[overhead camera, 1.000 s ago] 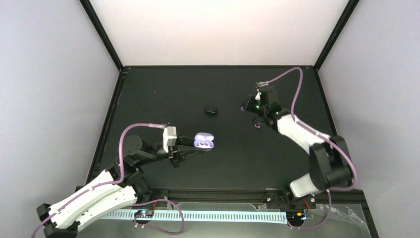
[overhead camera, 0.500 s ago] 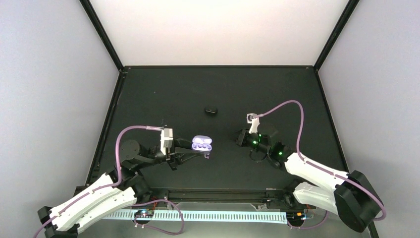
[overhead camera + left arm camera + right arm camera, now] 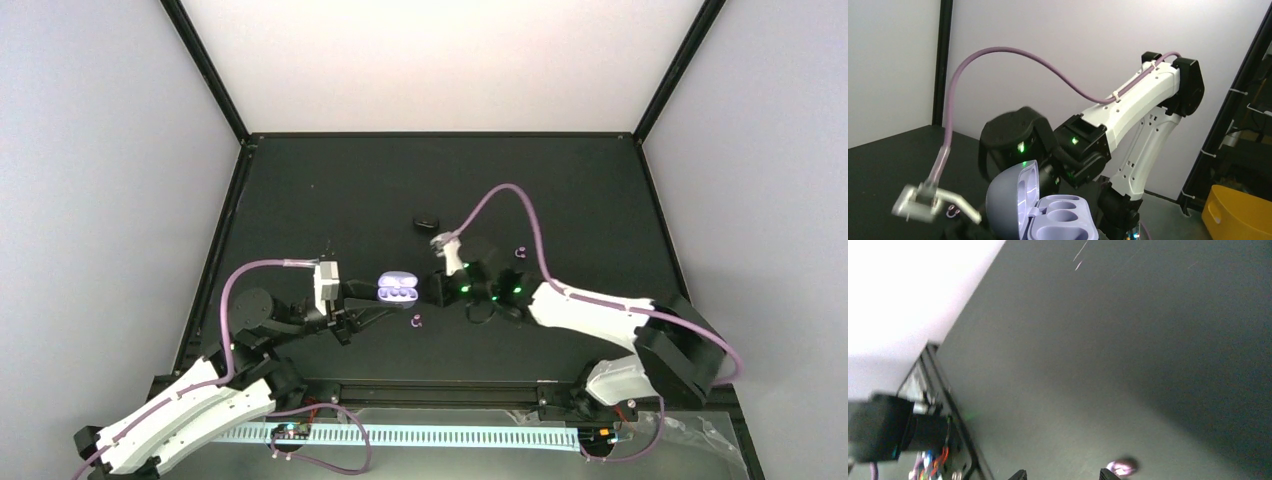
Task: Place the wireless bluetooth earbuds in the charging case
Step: Pick up the earbud from the center of the board.
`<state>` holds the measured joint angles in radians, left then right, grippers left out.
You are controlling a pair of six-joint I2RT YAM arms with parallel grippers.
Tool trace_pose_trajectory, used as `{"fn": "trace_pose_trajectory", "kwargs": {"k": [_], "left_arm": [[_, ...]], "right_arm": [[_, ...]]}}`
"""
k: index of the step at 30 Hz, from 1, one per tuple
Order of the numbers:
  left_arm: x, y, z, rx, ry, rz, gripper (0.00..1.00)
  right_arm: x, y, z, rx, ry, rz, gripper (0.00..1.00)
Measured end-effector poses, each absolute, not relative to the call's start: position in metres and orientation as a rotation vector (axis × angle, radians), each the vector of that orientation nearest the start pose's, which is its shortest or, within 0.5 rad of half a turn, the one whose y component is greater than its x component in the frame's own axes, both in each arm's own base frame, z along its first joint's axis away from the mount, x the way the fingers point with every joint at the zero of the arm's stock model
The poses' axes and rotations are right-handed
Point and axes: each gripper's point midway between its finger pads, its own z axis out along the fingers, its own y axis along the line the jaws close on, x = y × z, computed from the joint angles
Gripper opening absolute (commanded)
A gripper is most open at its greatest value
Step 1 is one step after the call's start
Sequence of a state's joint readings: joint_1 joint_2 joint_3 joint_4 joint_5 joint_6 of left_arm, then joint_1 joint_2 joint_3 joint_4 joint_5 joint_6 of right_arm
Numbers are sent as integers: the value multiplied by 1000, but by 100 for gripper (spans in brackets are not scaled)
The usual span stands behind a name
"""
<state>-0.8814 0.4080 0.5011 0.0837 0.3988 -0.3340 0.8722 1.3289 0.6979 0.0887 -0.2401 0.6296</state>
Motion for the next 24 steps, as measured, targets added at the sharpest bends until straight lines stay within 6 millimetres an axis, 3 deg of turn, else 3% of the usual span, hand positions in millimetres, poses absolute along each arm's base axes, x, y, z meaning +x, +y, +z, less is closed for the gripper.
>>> {"fn": "trace_pose_trajectory", "kwargs": {"k": [4,8,13,24], "left_arm": [[103,-225,343,741,1335,-1247,2],[101,-219,343,730,1330,-1229,2],[100,-214,341,722,1339,-1214,2],[100,-210,337,716,1353,-1192,2]], "right_arm": [[185,370,118,-654,2366,1115,38],[168,391,84,-777,2465,1064,37],[172,394,69,-783,2513,996,37],[180,373,40,-738,2601,803,37]]}}
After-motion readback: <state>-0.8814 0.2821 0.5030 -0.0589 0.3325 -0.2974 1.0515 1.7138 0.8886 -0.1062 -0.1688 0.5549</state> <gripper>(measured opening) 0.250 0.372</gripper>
